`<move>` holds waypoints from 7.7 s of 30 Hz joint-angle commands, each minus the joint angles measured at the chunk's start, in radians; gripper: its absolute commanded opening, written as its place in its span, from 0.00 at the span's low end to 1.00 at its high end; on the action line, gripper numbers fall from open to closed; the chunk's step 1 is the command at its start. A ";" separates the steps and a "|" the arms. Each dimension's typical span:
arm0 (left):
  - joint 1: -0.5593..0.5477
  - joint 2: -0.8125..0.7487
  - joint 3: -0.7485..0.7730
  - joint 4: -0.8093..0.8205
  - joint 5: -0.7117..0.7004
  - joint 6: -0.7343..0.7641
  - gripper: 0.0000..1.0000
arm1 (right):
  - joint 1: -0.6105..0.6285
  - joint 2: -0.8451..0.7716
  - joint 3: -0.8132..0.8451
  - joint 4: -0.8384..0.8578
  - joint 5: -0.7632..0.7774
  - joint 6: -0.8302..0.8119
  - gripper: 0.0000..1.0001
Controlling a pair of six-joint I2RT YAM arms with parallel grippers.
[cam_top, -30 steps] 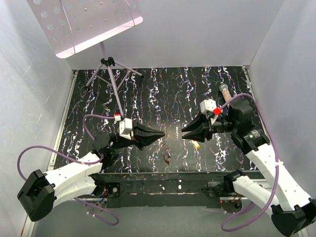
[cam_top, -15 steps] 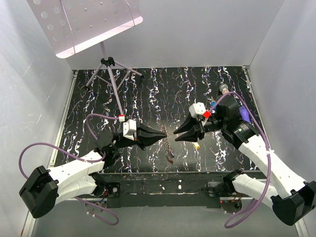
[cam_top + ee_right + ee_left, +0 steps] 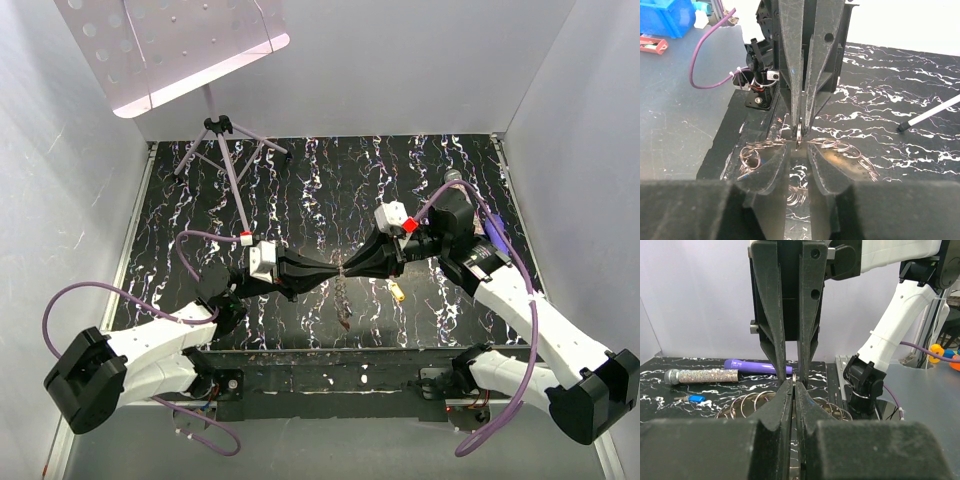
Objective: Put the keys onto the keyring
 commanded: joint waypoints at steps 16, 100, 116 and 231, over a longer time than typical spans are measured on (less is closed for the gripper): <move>0.003 0.047 -0.016 0.217 -0.071 -0.089 0.00 | 0.028 0.010 0.046 0.101 0.017 0.057 0.15; -0.124 0.041 0.419 -0.852 -0.013 0.319 0.22 | 0.036 0.049 0.282 -0.700 0.250 -0.331 0.01; -0.127 0.063 0.453 -0.916 0.007 0.348 0.00 | 0.036 0.050 0.287 -0.700 0.243 -0.327 0.01; -0.034 -0.091 0.467 -1.088 0.087 0.179 0.38 | 0.063 -0.005 0.188 -0.367 0.103 -0.089 0.01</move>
